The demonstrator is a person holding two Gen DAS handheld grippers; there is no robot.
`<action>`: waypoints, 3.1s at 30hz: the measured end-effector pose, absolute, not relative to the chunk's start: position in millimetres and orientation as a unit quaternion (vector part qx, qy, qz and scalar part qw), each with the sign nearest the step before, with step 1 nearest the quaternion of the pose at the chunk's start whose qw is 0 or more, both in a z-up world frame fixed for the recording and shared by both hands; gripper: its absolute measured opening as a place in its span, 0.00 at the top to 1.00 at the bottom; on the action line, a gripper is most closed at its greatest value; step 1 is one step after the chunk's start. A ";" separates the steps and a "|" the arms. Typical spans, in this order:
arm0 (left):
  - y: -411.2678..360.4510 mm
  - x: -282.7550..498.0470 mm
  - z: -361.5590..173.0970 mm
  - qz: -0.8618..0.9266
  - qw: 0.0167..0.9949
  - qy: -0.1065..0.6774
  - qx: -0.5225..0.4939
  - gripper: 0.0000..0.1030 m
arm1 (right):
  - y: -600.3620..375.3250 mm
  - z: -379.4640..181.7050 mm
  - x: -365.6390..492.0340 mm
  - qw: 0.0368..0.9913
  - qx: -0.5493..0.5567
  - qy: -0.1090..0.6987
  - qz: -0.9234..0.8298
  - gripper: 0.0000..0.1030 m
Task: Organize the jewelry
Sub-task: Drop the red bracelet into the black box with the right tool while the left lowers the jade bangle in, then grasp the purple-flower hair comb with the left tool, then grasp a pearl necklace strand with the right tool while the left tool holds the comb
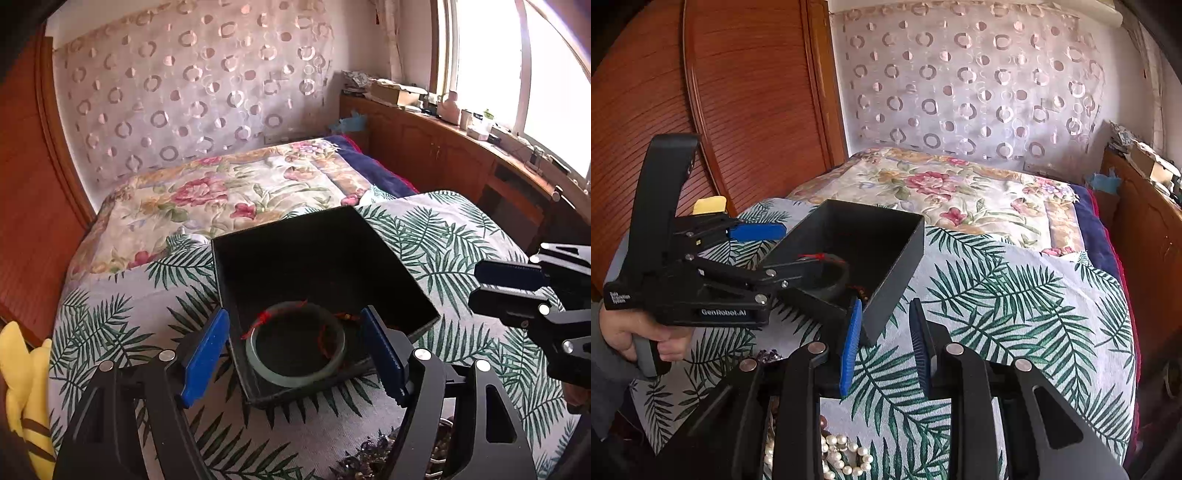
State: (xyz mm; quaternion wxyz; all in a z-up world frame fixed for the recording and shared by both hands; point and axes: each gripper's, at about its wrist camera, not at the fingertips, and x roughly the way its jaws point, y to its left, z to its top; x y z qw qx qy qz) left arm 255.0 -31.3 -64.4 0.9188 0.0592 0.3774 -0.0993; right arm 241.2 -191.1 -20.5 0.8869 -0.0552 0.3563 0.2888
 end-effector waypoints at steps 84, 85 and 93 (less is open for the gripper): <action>31.2 129.2 -87.1 -0.125 0.915 0.382 -0.029 0.83 | -195.7 -73.7 116.2 0.862 -0.052 0.386 0.325 0.69; 32.1 127.9 -87.2 -0.125 0.915 0.382 -0.030 0.83 | -191.5 -73.8 115.2 0.859 -0.058 0.387 0.330 0.72; 37.4 118.8 -88.3 -0.118 0.919 0.375 -0.034 0.83 | -173.2 -77.8 114.5 0.851 -0.109 0.395 0.328 0.76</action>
